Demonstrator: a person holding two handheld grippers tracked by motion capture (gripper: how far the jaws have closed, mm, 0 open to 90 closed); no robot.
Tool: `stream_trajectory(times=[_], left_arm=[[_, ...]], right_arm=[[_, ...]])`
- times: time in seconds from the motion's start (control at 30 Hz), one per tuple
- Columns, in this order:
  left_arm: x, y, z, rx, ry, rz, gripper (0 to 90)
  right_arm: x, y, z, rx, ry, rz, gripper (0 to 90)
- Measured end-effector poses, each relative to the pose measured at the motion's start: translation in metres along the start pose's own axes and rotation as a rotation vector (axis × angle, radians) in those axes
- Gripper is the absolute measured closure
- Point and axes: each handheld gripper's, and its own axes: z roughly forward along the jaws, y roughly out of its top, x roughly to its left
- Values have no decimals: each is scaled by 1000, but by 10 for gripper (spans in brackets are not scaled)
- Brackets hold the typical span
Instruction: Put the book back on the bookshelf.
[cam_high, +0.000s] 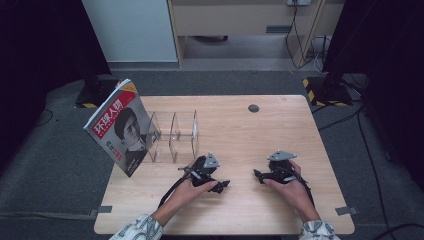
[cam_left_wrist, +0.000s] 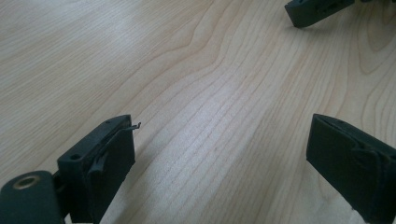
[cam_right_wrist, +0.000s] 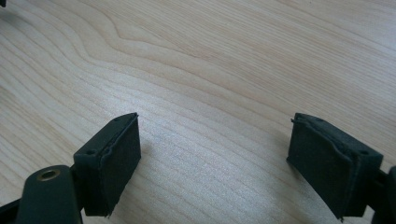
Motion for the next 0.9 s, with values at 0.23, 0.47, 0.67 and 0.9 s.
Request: stream_trajectory(times=[0.23, 0.47, 0.67, 0.9], left_arm=[[-1, -1, 6, 40, 21, 13, 73], [-3, -2, 9, 39, 36, 24, 64], [-3, -3, 9, 28, 40, 18, 54], [-4, -3, 9, 29, 50, 12, 48]], right_arm=[[0, 0, 0, 0, 0, 0, 172], [0, 0, 0, -1, 0, -2, 172], [0, 0, 0, -2, -2, -1, 172], [1, -1, 0, -2, -1, -3, 172]])
